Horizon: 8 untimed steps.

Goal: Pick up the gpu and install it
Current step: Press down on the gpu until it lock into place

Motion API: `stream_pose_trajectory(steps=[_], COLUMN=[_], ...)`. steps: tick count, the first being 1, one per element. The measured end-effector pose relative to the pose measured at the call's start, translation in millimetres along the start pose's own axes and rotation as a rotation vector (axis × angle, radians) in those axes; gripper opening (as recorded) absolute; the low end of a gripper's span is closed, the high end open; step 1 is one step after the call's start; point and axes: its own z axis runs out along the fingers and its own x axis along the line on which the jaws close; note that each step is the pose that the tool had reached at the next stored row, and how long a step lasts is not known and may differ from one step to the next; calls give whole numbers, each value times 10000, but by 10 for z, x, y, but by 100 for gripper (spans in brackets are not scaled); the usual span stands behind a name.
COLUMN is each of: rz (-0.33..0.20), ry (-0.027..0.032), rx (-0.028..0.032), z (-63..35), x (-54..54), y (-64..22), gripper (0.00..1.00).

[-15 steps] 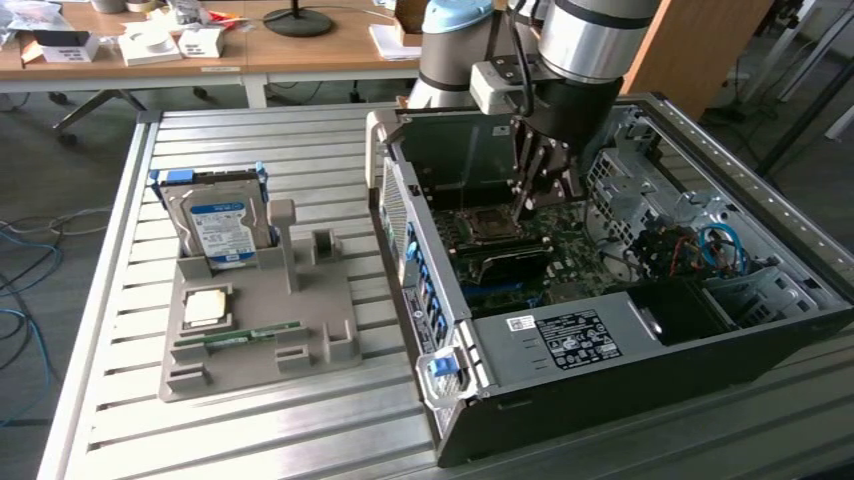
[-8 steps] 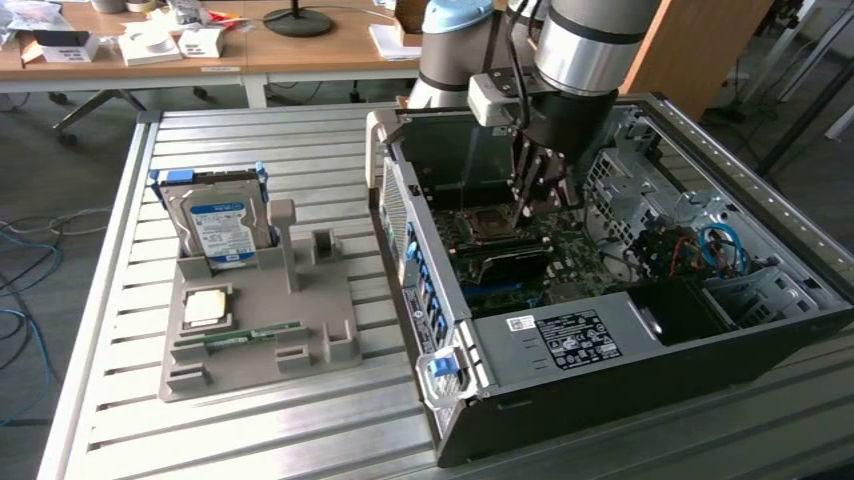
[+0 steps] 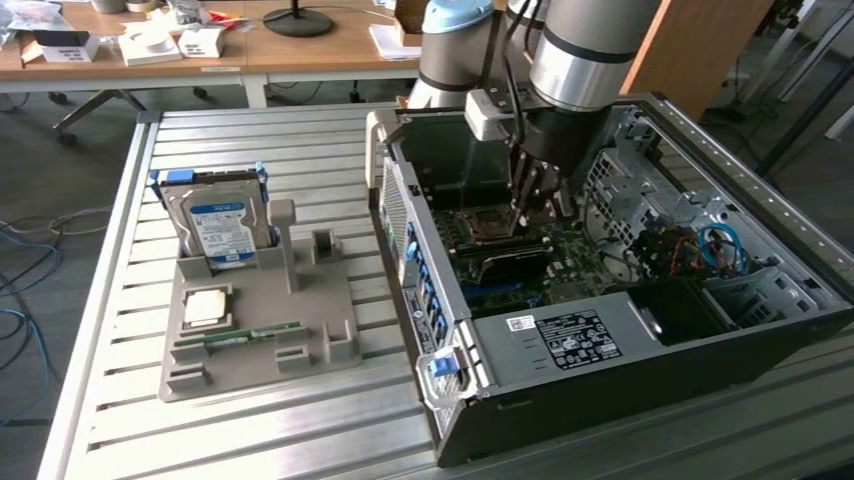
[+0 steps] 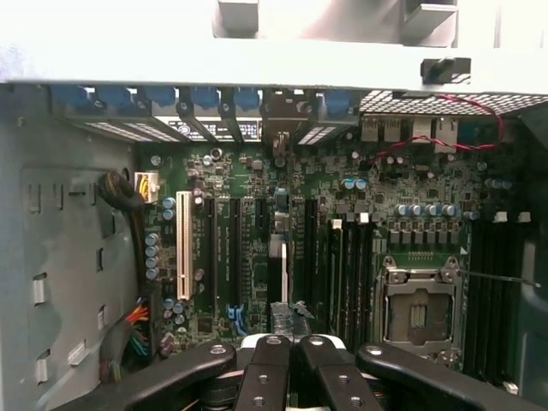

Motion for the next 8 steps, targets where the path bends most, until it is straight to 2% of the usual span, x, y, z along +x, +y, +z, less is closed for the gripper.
stream_pose_trajectory(steps=[8], rz=[2], ry=[-1], rx=[-1], z=[7], x=[-13], y=[47], gripper=[11])
